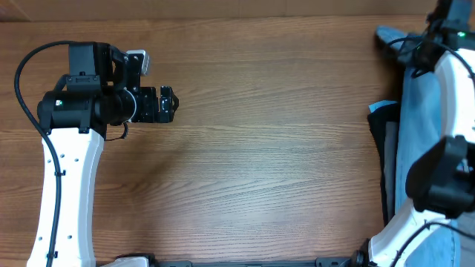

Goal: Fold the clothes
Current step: 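Grasp the jeans with the right gripper and drag them onto the table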

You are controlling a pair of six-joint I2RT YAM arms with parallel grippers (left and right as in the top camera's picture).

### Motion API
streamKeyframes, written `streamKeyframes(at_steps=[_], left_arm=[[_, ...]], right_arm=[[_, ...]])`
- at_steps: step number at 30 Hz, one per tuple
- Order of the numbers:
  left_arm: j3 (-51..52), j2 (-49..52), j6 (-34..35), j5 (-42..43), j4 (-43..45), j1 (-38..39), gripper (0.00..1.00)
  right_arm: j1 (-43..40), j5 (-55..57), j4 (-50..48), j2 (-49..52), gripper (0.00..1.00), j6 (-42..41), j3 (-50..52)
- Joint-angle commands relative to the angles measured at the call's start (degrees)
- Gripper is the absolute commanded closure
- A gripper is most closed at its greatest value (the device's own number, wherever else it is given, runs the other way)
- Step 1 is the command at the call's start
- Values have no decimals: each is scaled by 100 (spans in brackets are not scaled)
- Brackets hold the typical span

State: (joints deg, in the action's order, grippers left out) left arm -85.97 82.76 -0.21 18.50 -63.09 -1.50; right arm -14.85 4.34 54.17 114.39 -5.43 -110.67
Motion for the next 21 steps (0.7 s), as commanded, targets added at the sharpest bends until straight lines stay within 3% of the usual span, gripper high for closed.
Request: streamKeyframes(at_steps=[1, 7, 17, 18, 19, 20, 21], left_arm=[[-144, -4, -109, 101, -22, 39, 0], [-623, -4, -111, -13, -380, 20, 0], [-2472, -7, -114, -1268, -1484, -120, 0], [-2562, -4, -116, -1322, -1521, -120, 0], [-2627, -7, -140, -1355, -1561, -120, 0], [-2688, -7, -160, -1397, -1613, -120, 0], [-2719, -4, -157, -1436, -1648, -120, 0]], right_arm=[[275, -660, 4, -553, 96, 103, -317], [1064, -748, 313, -1152, 96, 101, -409], [3934, -743, 918, -1692, 96, 76, -417], [4236, -688, 1049, -1694, 92, 76, -417], [4465, -568, 1158, -1694, 68, 74, -417], [4680, -372, 1272, -1700, 36, 70, -417], [4850, -146, 1373, -1725, 33, 26, -417]])
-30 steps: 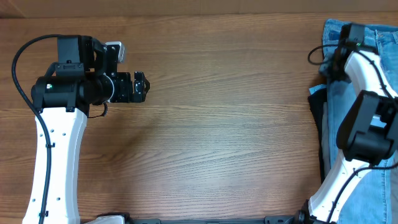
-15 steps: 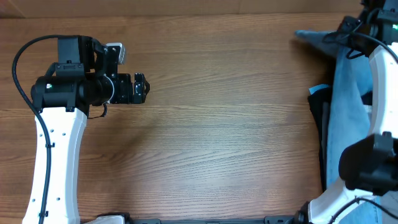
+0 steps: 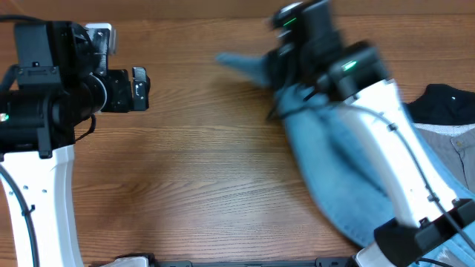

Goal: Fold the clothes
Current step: 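Grasp the jeans with the right gripper and drag them onto the table, then grasp the jeans waistband with the left gripper and pull it leftward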

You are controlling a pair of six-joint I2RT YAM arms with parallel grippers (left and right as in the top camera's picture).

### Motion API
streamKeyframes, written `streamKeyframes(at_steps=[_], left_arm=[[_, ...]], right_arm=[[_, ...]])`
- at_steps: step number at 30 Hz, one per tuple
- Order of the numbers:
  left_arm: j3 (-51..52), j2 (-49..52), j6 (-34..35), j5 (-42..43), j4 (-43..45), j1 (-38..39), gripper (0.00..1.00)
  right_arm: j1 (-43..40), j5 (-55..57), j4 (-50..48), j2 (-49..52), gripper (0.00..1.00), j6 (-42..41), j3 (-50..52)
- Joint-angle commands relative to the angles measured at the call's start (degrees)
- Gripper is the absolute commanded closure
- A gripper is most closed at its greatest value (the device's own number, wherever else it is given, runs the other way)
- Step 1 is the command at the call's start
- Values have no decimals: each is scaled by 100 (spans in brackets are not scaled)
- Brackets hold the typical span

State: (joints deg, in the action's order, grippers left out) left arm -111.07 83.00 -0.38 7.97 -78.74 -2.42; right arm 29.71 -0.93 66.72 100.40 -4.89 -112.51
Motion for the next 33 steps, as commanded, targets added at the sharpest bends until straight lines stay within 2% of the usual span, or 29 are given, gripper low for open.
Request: streamKeyframes(at_steps=[1, 2, 4, 8, 15, 23, 26, 33], left_arm=[[-208, -28, -140, -393, -96, -28, 0], [-208, -28, -140, -393, -101, -28, 0], [-192, -24, -140, -393, -101, -28, 0], [-179, 66, -140, -234, -94, -9, 0], [146, 975, -444, 118, -7, 577, 0], [192, 2896, -885, 48, 643, 1117, 0], [195, 3523, -1150, 37, 859, 1167, 0], [192, 4743, -1287, 68, 1316, 1172, 0]], right_arm=[[496, 616, 192, -361, 33, -109, -234], [533, 772, 243, -407, 32, -111, -234], [507, 1093, 319, -551, 25, -114, -234], [76, 1300, 348, -942, 20, -319, -234], [-662, 721, 369, -1493, 20, -629, -234], [-730, 581, 575, -1803, 19, -780, -234], [-730, 551, 675, -1814, 19, -892, -234], [-730, 505, 782, -1812, 23, -892, -232]])
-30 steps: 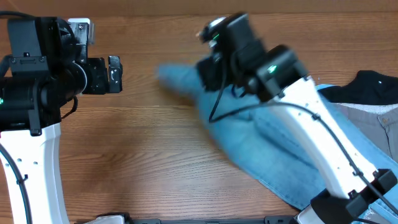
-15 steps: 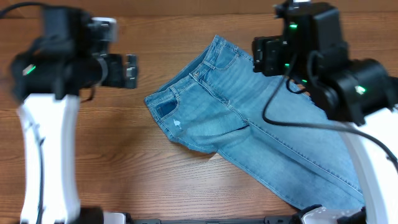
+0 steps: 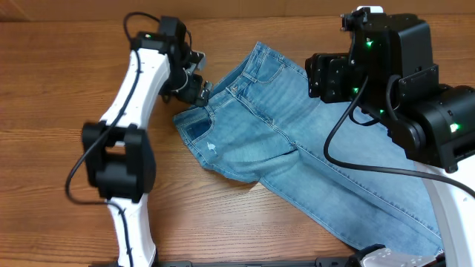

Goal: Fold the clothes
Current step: 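Grasp the jeans waistband with the left gripper and pull it leftward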

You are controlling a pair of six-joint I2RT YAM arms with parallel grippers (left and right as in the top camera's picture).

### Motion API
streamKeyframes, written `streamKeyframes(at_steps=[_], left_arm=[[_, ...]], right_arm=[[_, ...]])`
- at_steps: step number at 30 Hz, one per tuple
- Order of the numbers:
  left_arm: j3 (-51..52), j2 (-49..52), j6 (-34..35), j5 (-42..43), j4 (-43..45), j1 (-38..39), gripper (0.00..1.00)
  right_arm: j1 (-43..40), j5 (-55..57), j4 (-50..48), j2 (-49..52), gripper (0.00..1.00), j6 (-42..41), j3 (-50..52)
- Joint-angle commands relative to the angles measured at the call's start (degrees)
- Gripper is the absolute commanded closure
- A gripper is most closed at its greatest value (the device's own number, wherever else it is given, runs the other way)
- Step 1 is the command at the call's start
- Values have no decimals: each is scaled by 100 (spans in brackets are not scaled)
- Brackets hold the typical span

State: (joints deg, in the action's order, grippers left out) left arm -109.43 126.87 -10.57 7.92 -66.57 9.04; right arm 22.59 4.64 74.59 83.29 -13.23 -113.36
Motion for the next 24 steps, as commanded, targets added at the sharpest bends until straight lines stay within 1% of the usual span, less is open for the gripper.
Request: streamKeyframes(at_steps=[1, 4, 6, 8, 9, 10, 11, 12, 15, 19, 21, 24], left_arm=[[31, 479, -286, 83, 131, 37, 0], [31, 732, -409, 249, 122, 50, 2], [31, 870, -503, 431, 127, 52, 5], [31, 981, -533, 396, 127, 52, 18], [31, 1054, -533, 332, 116, 52, 37], [31, 1102, -531, 192, 74, 42, 62], [31, 1113, -525, 48, 48, 31, 83], [31, 1113, -466, -173, 15, 9, 96], [-37, 1102, -103, -901, -107, -94, 96], [-365, 1099, 739, -2028, -492, -498, 96], [-649, 1099, 1296, -2538, -837, -898, 96], [-1152, 1099, 1764, -2629, -1303, -1714, 96]], right_arm=[[-17, -52, 17, -101, 23, -57, -146], [-17, -50, 66, -101, 23, -55, -146], [-17, -50, 96, -101, 23, -55, -146], [-17, -50, 98, -101, 23, -55, -146], [-17, -50, 98, -101, 23, -57, -146], [-17, -48, 98, -101, 23, -55, -146], [-17, -48, 98, -98, 24, -55, -146], [-17, -48, 98, -101, 24, -55, -146], [-17, -44, 94, -98, 24, -55, -146], [-17, -46, 85, -98, 25, -55, -146], [-17, -46, 76, -98, 27, -55, -146], [-17, -46, 103, -98, 28, -55, -146]])
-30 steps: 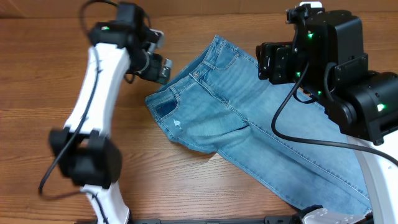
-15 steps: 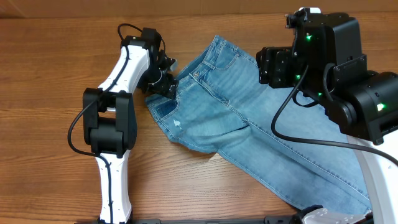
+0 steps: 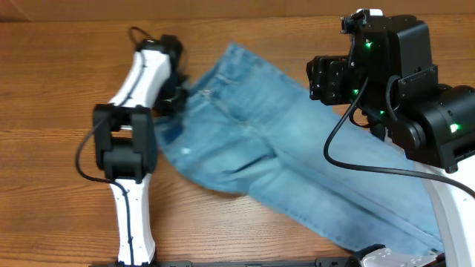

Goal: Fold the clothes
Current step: 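Grasp the jeans waistband with the left gripper and pull it leftward, then grasp a frayed leg hem with the right gripper and straighten it rightward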

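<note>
A pair of light blue jeans [image 3: 252, 148] lies spread on the wooden table [image 3: 52, 185], running from its waistband [image 3: 215, 78] at the upper left to the legs at the lower right. The cloth looks blurred. My left gripper [image 3: 178, 100] reaches in from the left and sits at the waist's left edge, shut on the denim, its fingers mostly hidden under the wrist. Raised above the jeans' upper right part, my right gripper [image 3: 318, 78] holds nothing.
The left arm [image 3: 130, 170] stretches up from the front edge along the jeans' left side. The big right arm housing [image 3: 415, 89] blocks the view of the table's right side. A cardboard wall runs along the back.
The jeans' waist end has shifted left and the folds near the hip have flattened. My left gripper, at the waist, has moved a little left and down. The right arm has stayed still.
First the table was bare, the left gripper idle at the left and the right arm over a clothes pile at the far right. Then the right arm was carrying jeans across the middle. Later the jeans lay spread, the right gripper raised, the left gripper at the waist, now further left.
</note>
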You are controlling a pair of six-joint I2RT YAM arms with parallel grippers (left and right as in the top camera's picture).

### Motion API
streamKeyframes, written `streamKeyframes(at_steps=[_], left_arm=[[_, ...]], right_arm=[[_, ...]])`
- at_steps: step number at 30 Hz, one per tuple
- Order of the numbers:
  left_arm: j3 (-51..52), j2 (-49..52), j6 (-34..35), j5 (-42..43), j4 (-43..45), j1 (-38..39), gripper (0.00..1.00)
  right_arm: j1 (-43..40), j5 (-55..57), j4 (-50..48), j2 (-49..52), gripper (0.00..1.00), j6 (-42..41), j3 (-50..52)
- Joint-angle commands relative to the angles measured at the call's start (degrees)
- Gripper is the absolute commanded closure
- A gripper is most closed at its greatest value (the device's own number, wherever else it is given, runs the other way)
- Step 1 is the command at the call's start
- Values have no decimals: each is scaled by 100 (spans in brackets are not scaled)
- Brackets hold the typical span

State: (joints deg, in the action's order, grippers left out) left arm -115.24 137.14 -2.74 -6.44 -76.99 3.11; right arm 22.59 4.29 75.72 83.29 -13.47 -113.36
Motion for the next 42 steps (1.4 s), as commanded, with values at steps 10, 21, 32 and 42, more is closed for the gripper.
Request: streamKeyframes(at_steps=[10, 21, 32, 42], left_arm=[[-2181, 66, 844, 837, -1248, -4030, 96], [-2363, -505, 120, 2350, -1445, -4555, 37], [-2455, -1991, -501, 3394, -1606, -4227, 10], [-2455, -2973, -544, 3493, -1823, -3230, 9]], right_arm=[[-17, -11, 11, -74, 28, -31, -140], [-538, -15, 723, 944, 25, -966, -136], [-1971, -772, 1526, 2962, 27, -509, 13], [-2524, -903, 634, 3663, 24, -407, 1716]])
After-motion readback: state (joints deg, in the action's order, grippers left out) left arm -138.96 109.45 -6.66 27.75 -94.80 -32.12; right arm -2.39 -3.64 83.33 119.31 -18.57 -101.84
